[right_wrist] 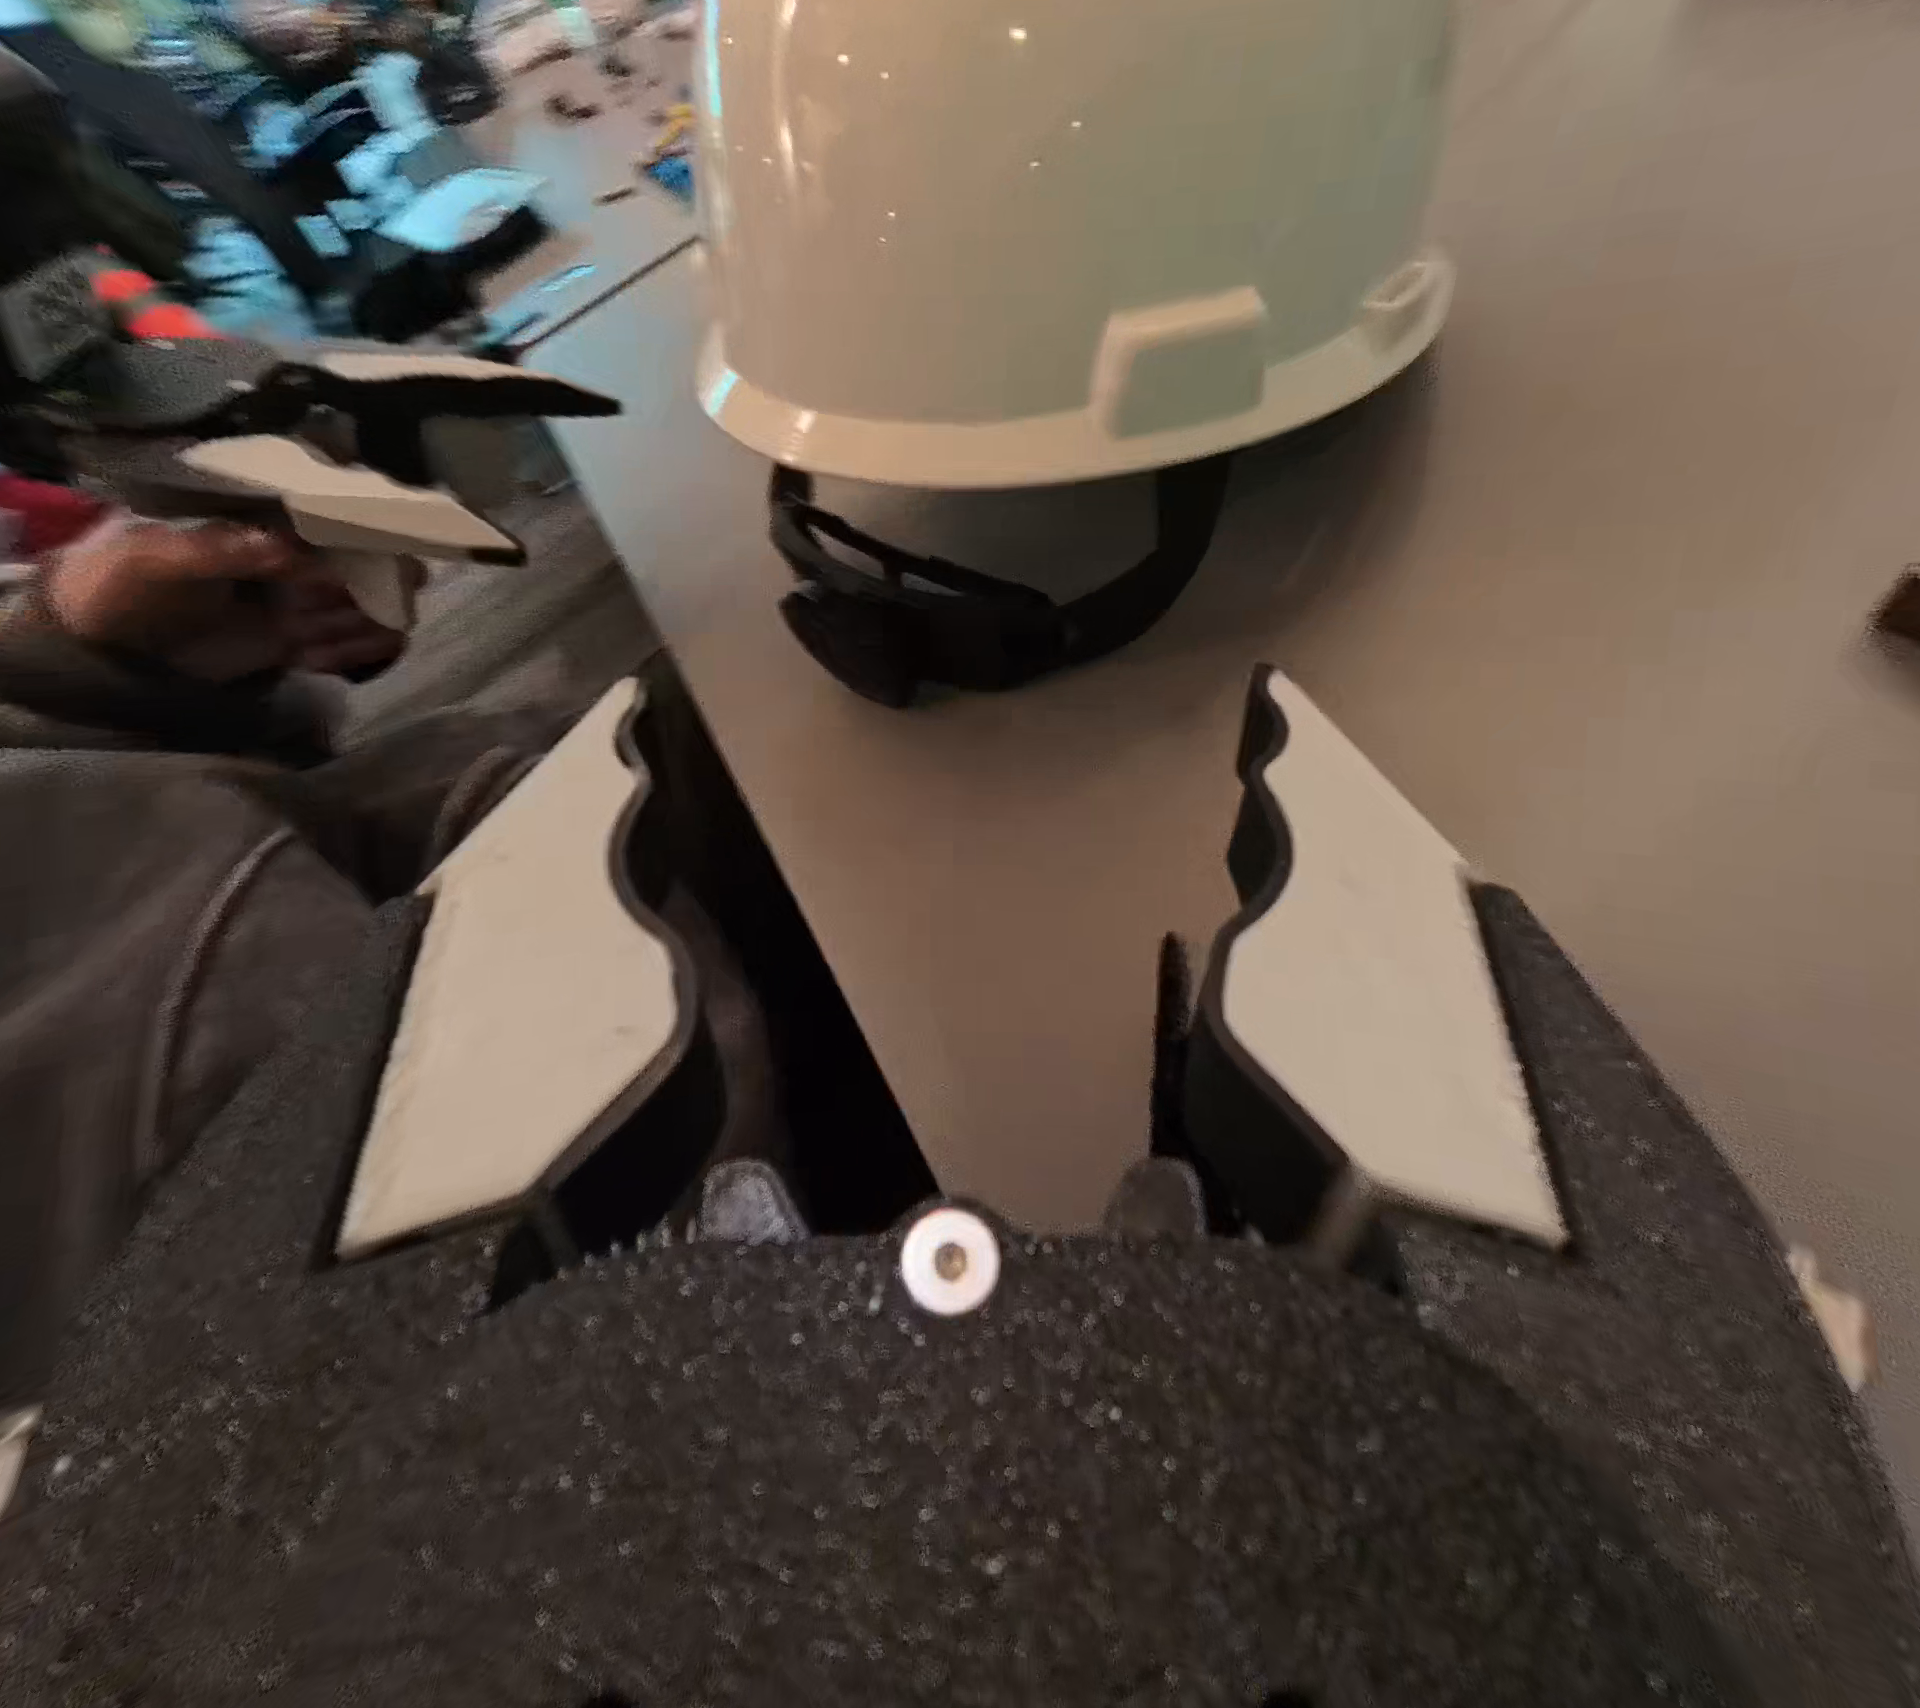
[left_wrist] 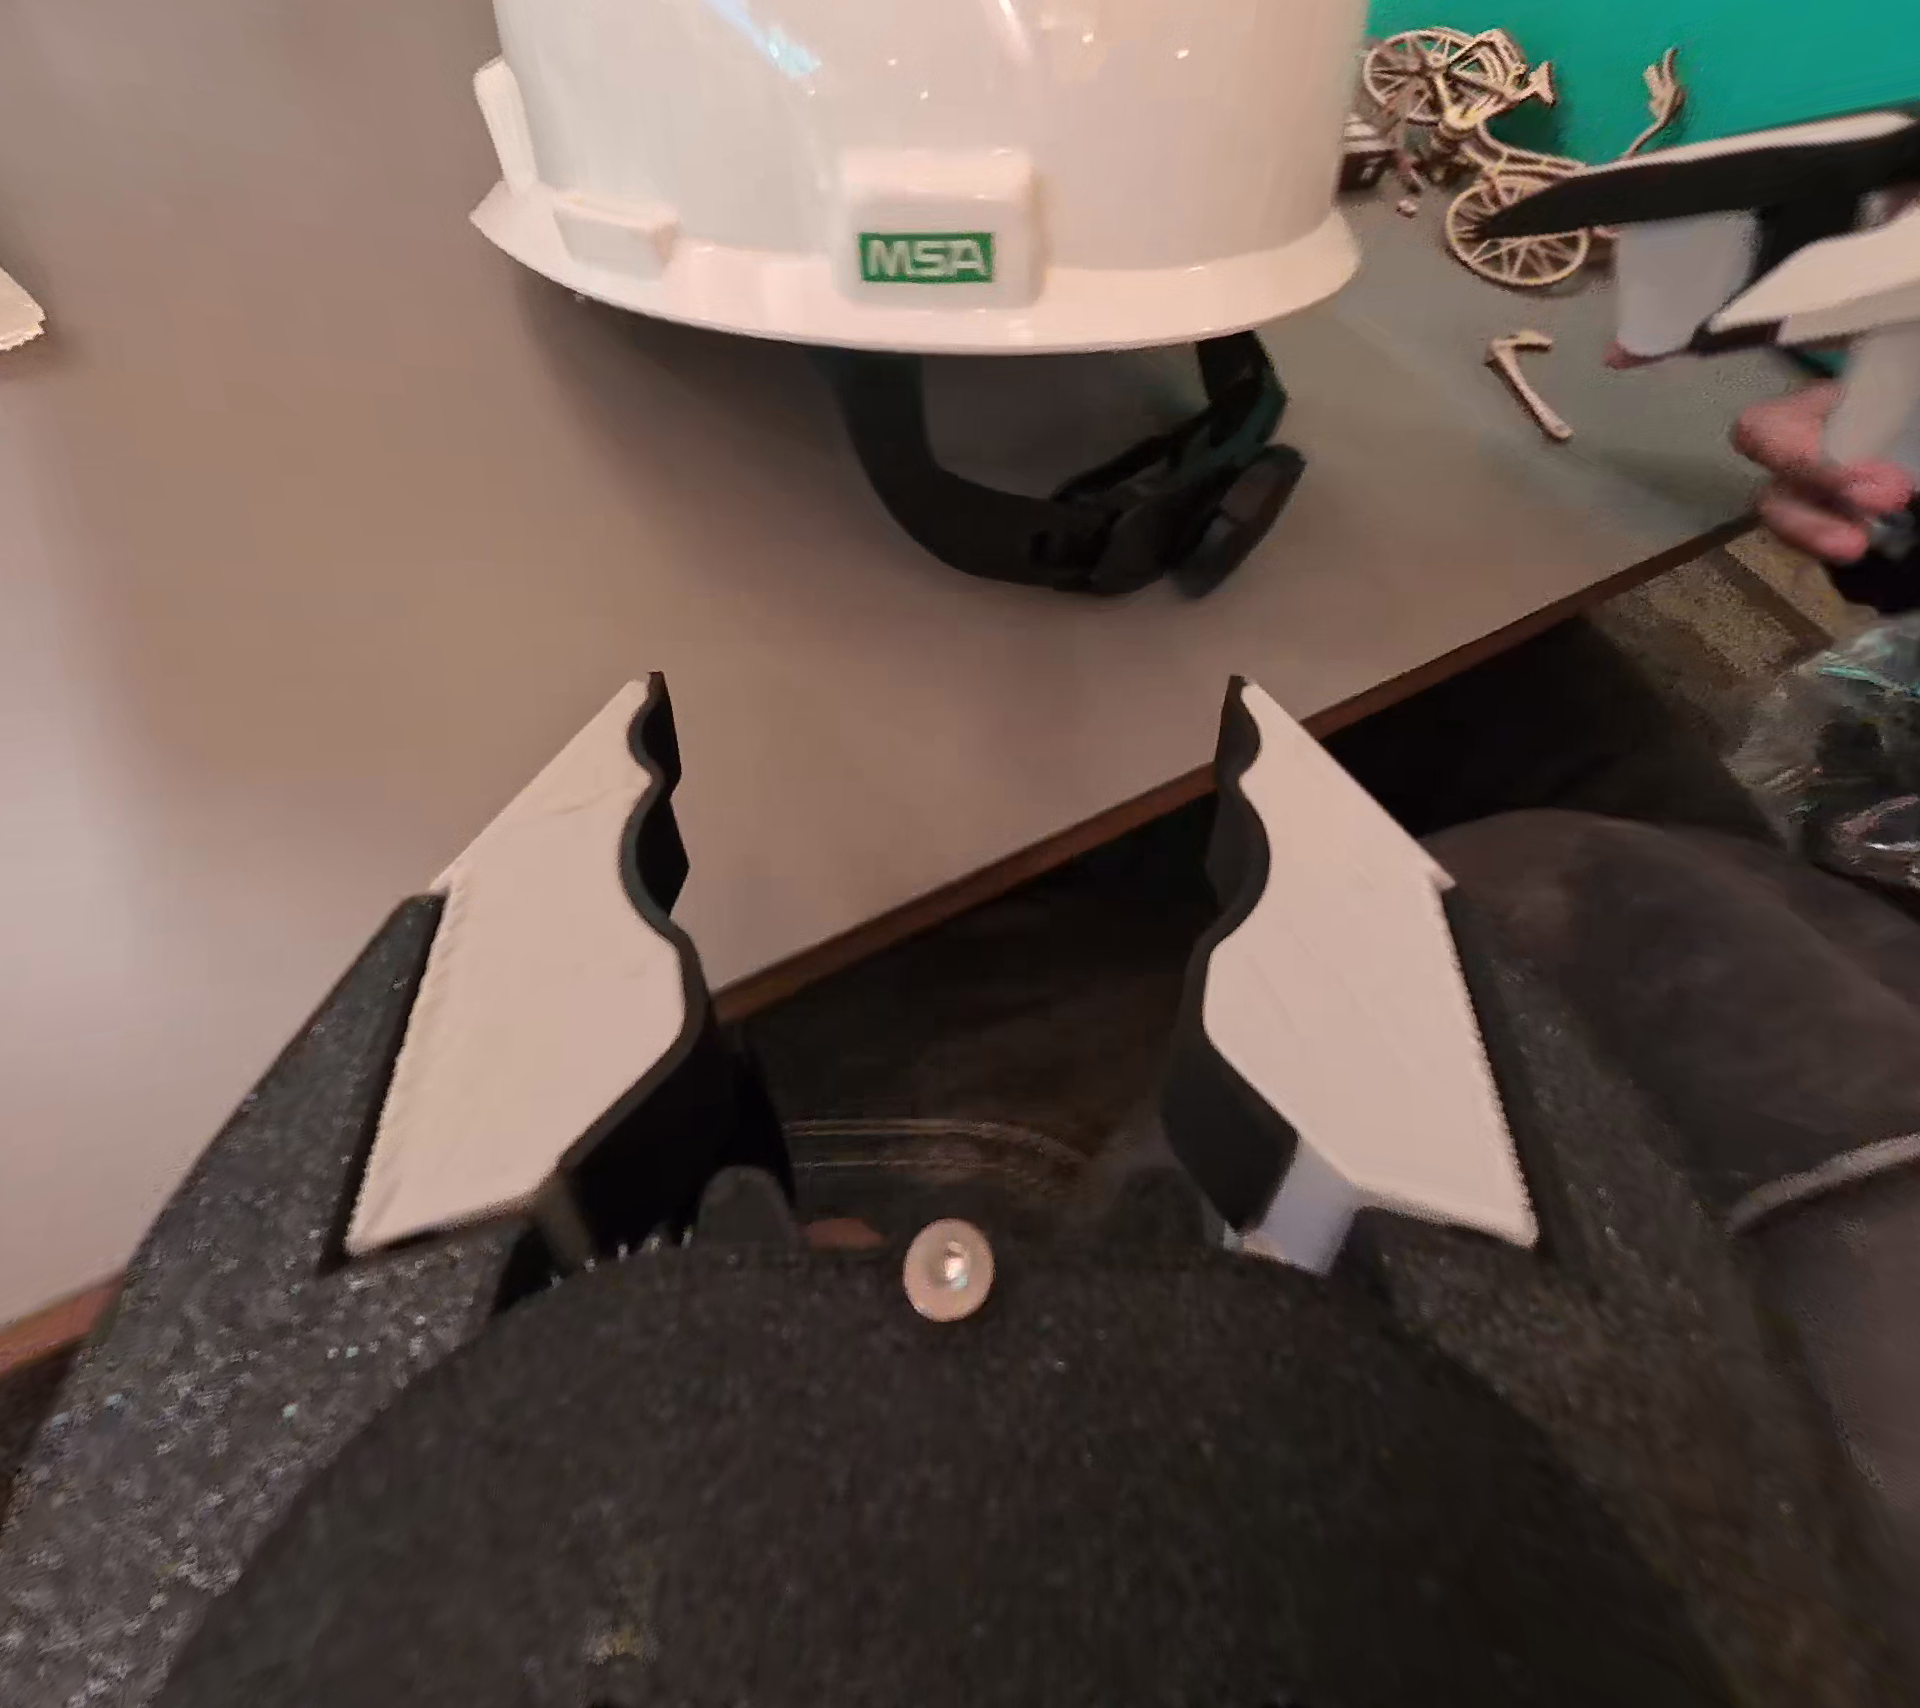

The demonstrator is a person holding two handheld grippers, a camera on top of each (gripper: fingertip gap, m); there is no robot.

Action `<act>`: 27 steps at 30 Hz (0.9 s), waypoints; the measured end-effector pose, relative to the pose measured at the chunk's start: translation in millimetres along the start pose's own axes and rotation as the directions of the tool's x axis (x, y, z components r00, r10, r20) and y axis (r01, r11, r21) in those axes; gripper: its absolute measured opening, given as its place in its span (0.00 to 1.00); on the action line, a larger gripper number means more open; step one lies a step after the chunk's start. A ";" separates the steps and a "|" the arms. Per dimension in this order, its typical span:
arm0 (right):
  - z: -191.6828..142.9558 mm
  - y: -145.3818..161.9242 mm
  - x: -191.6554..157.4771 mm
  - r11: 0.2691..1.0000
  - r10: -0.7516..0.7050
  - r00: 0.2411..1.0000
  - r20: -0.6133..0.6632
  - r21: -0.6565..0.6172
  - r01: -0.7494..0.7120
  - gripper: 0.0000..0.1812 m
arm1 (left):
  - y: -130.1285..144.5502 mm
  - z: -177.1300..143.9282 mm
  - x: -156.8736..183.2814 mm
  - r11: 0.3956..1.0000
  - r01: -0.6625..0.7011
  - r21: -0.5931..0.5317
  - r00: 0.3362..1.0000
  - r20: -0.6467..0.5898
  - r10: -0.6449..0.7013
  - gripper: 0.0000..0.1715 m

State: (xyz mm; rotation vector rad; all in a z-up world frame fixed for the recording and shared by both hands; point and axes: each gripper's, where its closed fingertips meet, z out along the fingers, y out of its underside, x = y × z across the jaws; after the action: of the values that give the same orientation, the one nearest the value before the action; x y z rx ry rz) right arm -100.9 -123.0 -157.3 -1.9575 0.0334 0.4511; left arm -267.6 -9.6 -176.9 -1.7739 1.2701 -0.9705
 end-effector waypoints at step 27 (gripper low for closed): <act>32.8 -49.8 51.2 0.899 0.198 0.875 0.443 -0.438 0.018 0.63 | 10.3 -17.9 56.5 0.995 0.061 -0.083 0.998 -0.012 -0.062 0.61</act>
State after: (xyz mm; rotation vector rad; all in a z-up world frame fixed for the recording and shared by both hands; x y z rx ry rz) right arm -51.8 -63.5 -141.8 -2.2243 -0.3186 1.0763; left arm -275.0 -68.8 -169.1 -1.8824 1.2883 -0.9788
